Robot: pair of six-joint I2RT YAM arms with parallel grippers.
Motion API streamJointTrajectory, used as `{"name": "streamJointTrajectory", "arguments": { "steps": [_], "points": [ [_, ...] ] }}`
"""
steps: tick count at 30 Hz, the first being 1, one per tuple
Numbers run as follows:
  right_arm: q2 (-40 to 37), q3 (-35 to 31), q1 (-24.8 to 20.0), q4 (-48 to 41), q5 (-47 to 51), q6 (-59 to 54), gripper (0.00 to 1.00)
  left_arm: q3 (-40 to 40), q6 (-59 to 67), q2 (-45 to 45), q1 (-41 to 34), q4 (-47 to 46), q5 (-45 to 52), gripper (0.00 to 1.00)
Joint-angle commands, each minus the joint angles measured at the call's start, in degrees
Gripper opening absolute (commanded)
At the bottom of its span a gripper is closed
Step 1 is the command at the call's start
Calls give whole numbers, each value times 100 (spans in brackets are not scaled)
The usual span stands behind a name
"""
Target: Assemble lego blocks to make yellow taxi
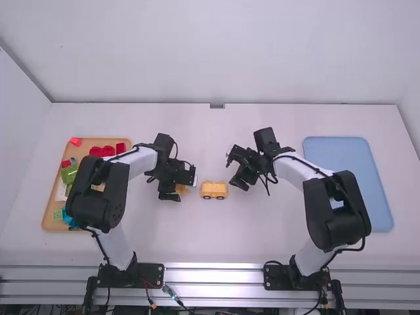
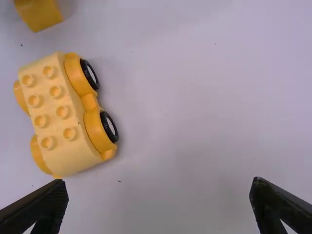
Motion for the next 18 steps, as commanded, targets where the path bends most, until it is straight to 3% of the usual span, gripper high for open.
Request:
{"name": "streamJointTrajectory", "arguments": {
  "steps": [1, 6, 8, 12, 18],
  "points": [
    [-68, 144, 4, -59, -61, -13, 99, -146, 938, -24, 472, -26, 1320, 99],
    [-68, 118, 4, -188, -479, -417, 99, -505, 1213, 39, 1084, 479, 2579, 99],
    [-68, 17, 9, -92, -820, -791, 99, -723, 761, 157, 1294, 1045, 2968, 99],
    [-68, -260, 11, 332, -1307, -1058, 99, -855, 37, 437, 1449, 1729, 3185, 99],
    [-68, -590, 7, 929, -1580, -1012, 99, -782, 457, 671, 1353, 1591, 3377, 100]
  ]
}}
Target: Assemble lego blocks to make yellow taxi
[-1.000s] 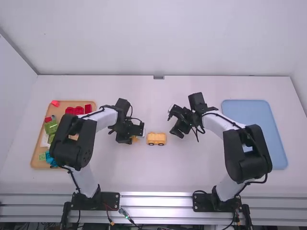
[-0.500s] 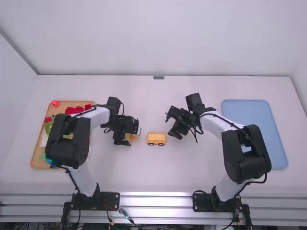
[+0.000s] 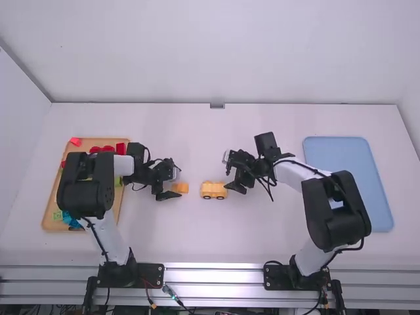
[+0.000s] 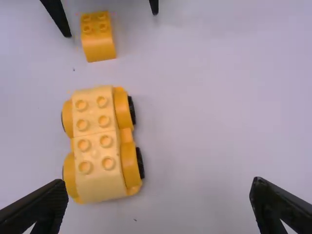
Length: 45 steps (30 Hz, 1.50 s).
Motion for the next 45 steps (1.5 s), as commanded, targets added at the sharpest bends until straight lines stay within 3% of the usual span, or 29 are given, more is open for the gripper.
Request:
{"name": "streamJointTrajectory", "arguments": {
  "steps": [1, 4, 11, 31, 45],
  "points": [
    [-68, -103, 15, 46, -313, -76, 99, 15, 160, 114, -70, -39, 372, 95],
    [-68, -101, 13, 33, -317, -76, 99, 9, 157, 170, -87, 2, 229, 83],
    [-68, -101, 13, 52, -295, 48, 99, 7, 181, 181, 103, -63, -11, 74],
    [-68, -101, 15, 57, -291, 22, 99, -116, 269, 267, 55, -2, 35, 58],
    [-68, -101, 17, 55, -295, 26, 99, -116, 234, 278, 79, 15, -68, 28]
  ]
}}
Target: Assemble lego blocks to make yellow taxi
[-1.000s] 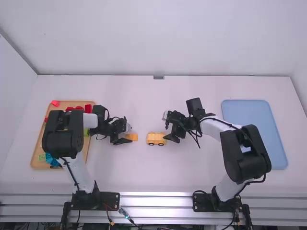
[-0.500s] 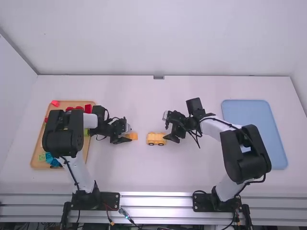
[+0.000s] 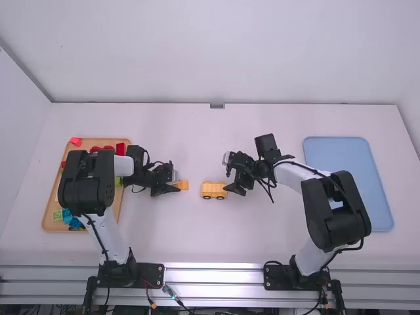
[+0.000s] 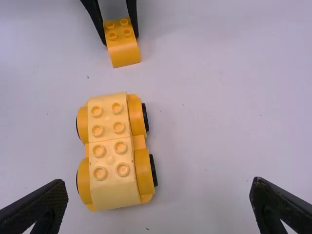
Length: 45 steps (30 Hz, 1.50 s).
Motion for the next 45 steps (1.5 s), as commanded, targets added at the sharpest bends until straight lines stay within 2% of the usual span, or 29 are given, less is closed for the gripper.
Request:
{"name": "streamJointTrajectory", "arguments": {
  "steps": [1, 6, 11, 15, 19, 24, 30, 32, 40, 45],
  "points": [
    [-68, -37, 11, -4, -79, 7, 99, -55, 66, 116, 22, -20, 42, 27],
    [-68, -37, 7, 11, -83, -4, 99, 240, 63, 116, -24, -422, 37, 25],
    [-68, -37, 13, 173, -81, 13, 99, 887, 63, 116, -24, -1316, 48, 25],
    [-68, -37, 11, 291, -79, 11, 99, 1449, 66, 116, -24, -2105, 452, 27],
    [-68, -37, 15, 282, -109, 111, 99, 1849, 343, 116, -107, -2765, 807, 15],
    [-68, -37, 24, 282, -398, 356, 99, 1928, 925, 116, -328, -2994, 986, 11],
    [2, -166, 15, 273, -870, -168, 98, 1908, 566, 114, -717, -2721, 918, 7],
    [129, -376, 17, 612, -1137, -280, 98, 1908, 407, 114, -837, -2597, 874, 4],
    [623, -1023, 192, 2205, -1156, 208, 100, 1917, 273, 114, -1113, -2608, 833, 2],
    [1038, -1143, 422, 3008, -1128, 549, 100, 1917, 205, 103, -1276, -2614, 815, 2]
  ]
}}
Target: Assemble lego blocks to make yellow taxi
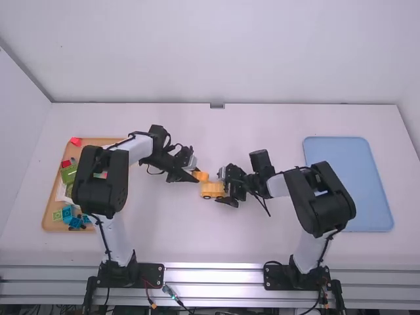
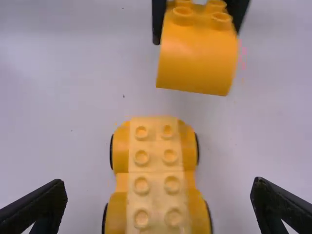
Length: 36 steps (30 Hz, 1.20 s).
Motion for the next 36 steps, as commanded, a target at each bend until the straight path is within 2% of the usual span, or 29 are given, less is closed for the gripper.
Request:
{"name": "streamJointTrajectory", "arguments": {
  "steps": [1, 5, 14, 24, 32, 36],
  "points": [
    [243, -20, 87, 212, -85, 282, 100, 26, -66, 101, -111, -46, 151, 2],
    [520, 39, 74, 337, -98, 278, 99, 24, -111, 70, -192, -63, 164, 2],
    [927, 28, 72, 892, -236, 264, 82, -144, -358, -50, -407, 140, 109, 2],
    [933, 28, -90, 802, -474, -79, 60, -780, -2157, -92, -787, 1880, -330, 2],
    [933, 28, -90, 776, -391, -109, 40, -791, -2277, -162, -927, 1899, -289, 2],
    [933, 28, -90, 737, -339, -114, 39, -791, -2297, -188, -968, 1814, -385, 2]
  ]
}}
